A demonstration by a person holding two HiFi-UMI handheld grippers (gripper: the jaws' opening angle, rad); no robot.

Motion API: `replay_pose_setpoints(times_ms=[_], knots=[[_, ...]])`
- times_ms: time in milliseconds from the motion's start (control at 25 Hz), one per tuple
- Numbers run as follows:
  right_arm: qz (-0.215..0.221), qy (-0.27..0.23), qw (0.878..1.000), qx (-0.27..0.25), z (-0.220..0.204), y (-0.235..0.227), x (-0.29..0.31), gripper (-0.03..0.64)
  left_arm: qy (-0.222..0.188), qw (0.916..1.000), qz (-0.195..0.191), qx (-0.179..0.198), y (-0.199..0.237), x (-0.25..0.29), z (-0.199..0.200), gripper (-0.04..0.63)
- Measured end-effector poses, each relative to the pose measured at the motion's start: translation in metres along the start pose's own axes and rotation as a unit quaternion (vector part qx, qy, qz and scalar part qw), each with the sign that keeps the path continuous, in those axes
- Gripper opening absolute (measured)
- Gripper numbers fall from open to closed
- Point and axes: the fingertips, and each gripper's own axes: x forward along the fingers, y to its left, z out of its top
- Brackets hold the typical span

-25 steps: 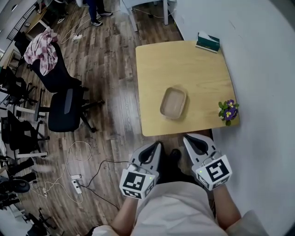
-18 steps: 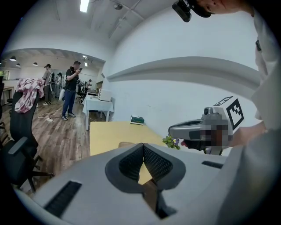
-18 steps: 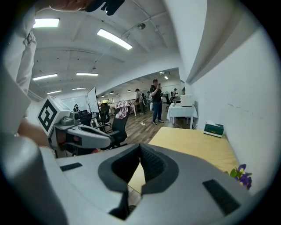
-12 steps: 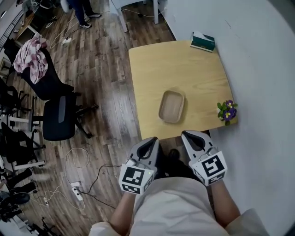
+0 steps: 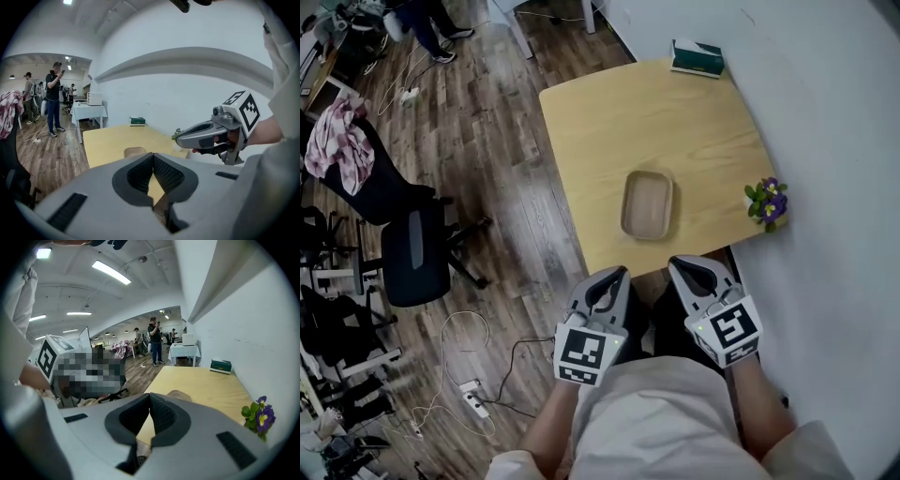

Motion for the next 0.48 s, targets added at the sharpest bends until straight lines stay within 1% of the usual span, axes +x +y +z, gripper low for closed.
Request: replay_pose_setpoints(times_ms=[80, 200, 480], knots=[[-0.004, 0.000, 1.000, 0.013, -0.007, -0.002, 0.002, 0.005, 0.008, 0.9999, -0.005, 0.013, 0.000, 0.008, -0.004, 0.005], [-0.008, 0.005, 1.000, 0.030, -0.018, -0.008, 0.004, 0.005, 0.014, 0.9996, -0.013, 0.019, 0.000, 0.021, -0.008, 0.005], [-0.017, 0.021, 0.998, 0.049, -0.045, -0.029, 0.016, 0.008, 0.044, 0.9978, -0.021, 0.045, 0.002, 0.060, -0.029, 0.005]])
